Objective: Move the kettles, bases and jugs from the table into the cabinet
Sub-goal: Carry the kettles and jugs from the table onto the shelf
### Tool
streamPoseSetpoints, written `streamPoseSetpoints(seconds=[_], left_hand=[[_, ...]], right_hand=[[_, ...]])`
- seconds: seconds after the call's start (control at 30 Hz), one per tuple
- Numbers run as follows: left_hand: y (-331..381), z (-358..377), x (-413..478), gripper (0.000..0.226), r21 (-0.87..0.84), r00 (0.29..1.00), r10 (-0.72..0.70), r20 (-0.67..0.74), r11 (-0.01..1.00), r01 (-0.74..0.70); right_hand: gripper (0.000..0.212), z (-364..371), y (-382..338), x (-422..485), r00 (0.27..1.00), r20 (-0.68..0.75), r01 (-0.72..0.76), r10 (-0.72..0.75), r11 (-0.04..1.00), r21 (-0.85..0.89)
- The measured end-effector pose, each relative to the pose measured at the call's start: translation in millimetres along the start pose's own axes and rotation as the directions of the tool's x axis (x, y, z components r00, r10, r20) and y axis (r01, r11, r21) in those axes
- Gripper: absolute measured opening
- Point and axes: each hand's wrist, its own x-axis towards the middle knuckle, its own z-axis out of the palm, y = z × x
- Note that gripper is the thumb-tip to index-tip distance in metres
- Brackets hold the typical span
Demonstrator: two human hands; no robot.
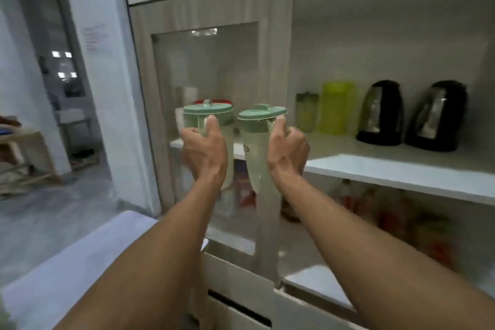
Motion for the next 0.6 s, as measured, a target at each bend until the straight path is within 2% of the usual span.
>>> streamPoseSetpoints(seconds=[0.13,0.23,0.43,0.6], left_hand=[[22.5,62.7,-47.9,0.04,-0.101,0.98,0.041,0.197,0.995,-0.022],[32.3,98.4,-74.4,0.042,-0.174,0.945,0.046,0.324,0.985,0.012],[27.4,173.6,-99.3,0.037,-0.208,0.857,0.068,0.512,0.977,0.047],[-6.0,256.4,-79.8,0.032,-0.146,0.865,-0.029,0.502,0.982,0.118]], right_hand=[[0.048,-57.9,23.4,37.1,0.974,-0.226,-0.024,0.014,0.999,-0.042],[0.048,-90.6,37.1,63.3,0.948,-0.317,-0.021,-0.002,0.997,-0.069],[0.047,-114.5,67.8,132.8,0.934,-0.357,-0.032,0.001,0.996,-0.081],[0.047,-92.2,115.5,201.8,0.955,-0.295,-0.059,0.033,0.995,-0.081]])
